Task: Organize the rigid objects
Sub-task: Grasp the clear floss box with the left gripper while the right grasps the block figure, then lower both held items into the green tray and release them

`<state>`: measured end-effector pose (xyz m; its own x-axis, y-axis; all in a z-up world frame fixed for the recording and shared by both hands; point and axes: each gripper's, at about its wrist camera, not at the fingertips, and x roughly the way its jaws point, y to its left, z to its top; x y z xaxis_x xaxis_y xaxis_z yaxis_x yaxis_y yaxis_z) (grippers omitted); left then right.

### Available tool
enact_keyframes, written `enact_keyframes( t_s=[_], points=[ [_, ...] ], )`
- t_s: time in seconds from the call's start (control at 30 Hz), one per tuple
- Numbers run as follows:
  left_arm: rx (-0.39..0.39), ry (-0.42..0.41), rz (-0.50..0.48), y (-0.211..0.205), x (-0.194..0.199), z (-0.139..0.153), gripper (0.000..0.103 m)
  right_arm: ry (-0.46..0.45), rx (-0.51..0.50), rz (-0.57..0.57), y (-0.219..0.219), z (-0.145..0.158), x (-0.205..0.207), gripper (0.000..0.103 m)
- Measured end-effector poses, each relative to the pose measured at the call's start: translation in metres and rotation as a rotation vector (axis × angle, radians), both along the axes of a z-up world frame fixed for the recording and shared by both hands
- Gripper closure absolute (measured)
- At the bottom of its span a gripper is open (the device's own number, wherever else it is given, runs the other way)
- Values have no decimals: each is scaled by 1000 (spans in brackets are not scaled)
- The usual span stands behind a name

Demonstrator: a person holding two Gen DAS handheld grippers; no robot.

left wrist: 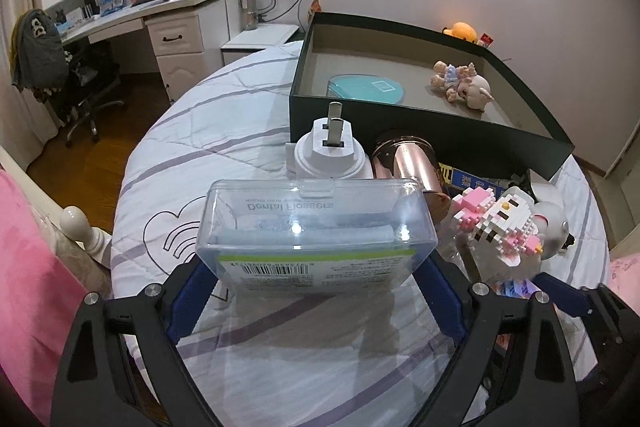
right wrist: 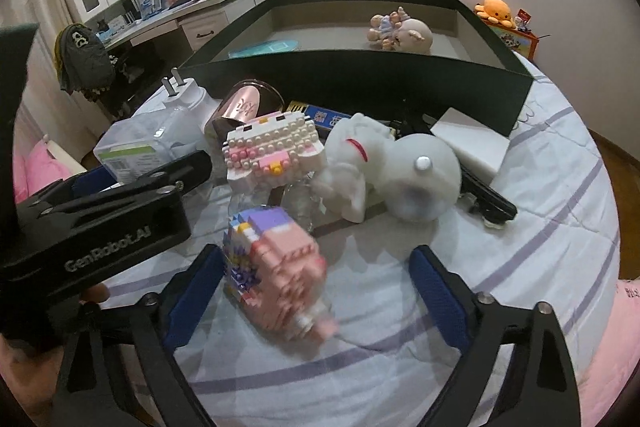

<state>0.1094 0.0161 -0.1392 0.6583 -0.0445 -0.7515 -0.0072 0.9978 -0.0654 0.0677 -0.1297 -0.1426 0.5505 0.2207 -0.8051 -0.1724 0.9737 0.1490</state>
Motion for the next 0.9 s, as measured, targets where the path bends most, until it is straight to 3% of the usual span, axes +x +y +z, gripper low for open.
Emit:
enact_keyframes(
  t_s=[0.03, 0.1, 0.2, 0.37, 0.67, 0.9],
  points=[
    [1, 1, 0, 1, 0, 0, 10, 0, 1, 2, 0, -1, 1, 20],
    [1, -1, 1, 1, -1, 1, 10, -12, -11, 5, 1, -1, 0, 45],
    [-6, -6, 8, 4, -5, 2, 10, -15, 28, 15, -3, 3, -2, 68],
    [1, -20, 13, 8, -17, 8, 10, -9, 62, 21, -10, 7, -8, 75],
    [3, -49, 2, 7, -38, 24, 10, -30, 118, 19, -28, 23, -22, 76],
    [3, -102, -25, 0, -38, 61, 10, -105, 144, 25, -39, 62, -20, 76]
  ],
)
